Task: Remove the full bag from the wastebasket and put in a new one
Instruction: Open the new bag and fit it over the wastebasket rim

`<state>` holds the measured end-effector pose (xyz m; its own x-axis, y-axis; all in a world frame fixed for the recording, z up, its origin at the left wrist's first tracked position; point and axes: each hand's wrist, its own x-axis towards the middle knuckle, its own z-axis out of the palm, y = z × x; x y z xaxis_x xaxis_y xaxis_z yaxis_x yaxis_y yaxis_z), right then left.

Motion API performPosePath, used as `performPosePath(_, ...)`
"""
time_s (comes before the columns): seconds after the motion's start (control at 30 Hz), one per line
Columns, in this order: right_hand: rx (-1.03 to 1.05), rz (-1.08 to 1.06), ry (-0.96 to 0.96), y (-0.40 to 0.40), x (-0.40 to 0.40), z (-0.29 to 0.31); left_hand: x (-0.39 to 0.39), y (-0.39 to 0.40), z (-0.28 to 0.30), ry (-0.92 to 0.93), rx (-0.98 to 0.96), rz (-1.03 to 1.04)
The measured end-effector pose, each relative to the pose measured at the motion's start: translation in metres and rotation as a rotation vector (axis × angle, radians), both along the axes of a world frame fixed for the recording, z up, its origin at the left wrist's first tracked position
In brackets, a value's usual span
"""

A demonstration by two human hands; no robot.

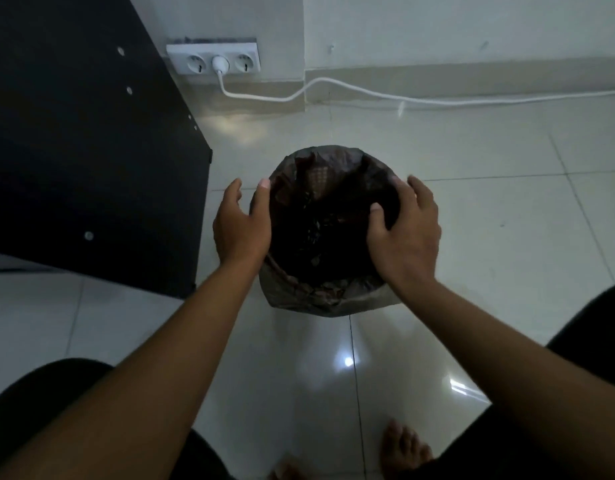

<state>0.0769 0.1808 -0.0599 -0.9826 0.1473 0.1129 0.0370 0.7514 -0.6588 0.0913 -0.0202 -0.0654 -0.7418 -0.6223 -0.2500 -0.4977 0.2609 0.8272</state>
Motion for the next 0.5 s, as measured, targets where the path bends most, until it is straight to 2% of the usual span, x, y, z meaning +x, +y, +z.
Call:
performPosePath(0.13, -0.213, -0.155, -0.126, -0.006, 0.011, -0.007, 0.013, 0.018, -0.008, 0.03, -0.012, 0.07)
performPosePath(0.23, -0.325, -0.173, -0.106, -0.01, 0.014, -0.012, 0.013, 0.023, -0.017, 0.068, 0.014, 0.067)
performPosePath(0.4, -0.54, -0.318, -0.104, -0.017, 0.011, -0.015, 0.012, 0.027, -0.023, 0.114, 0.023, 0.19)
performPosePath(0.5, -0.618, -0.302, -0.114, -0.021, 0.006, -0.014, 0.007, 0.02, -0.024, 0.123, 0.033, 0.218)
